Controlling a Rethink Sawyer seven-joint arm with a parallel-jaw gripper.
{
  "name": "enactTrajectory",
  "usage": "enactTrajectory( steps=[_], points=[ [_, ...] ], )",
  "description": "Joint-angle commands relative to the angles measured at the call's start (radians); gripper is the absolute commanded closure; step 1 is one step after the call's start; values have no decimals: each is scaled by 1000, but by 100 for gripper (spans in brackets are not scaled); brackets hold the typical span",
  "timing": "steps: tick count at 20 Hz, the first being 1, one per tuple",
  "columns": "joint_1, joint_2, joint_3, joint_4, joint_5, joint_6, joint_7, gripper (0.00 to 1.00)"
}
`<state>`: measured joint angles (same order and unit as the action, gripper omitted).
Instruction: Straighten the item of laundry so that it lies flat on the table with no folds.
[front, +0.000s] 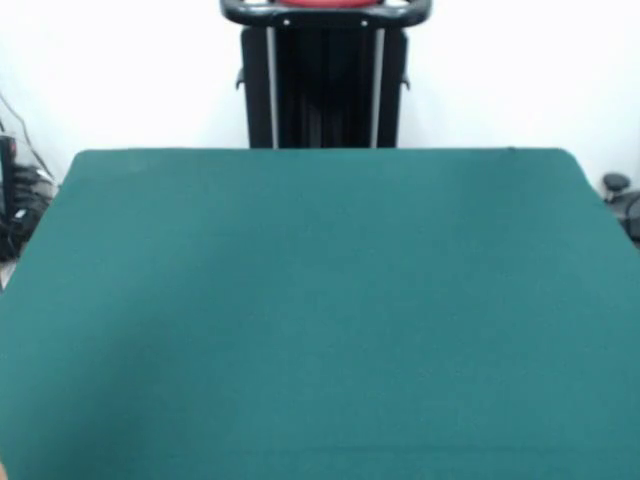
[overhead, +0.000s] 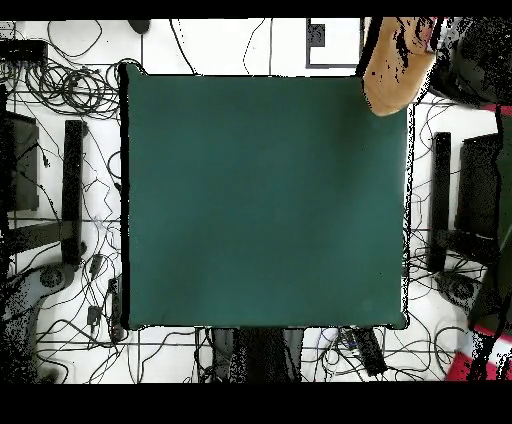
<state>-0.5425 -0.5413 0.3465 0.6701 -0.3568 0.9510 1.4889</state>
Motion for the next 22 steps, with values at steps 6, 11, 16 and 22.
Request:
enactTrajectory(
  steps=[6, 11, 16, 22],
  points=[
    [24, -111, 55, 177, -46, -222, -253, 100],
    [74, -300, -101, 518, -101, -444, 47, 100],
    [365, -357, -485, 605, -252, -520, 489, 100],
    [485, -329, -638, 637, -209, -538, 602, 100]
  ],
)
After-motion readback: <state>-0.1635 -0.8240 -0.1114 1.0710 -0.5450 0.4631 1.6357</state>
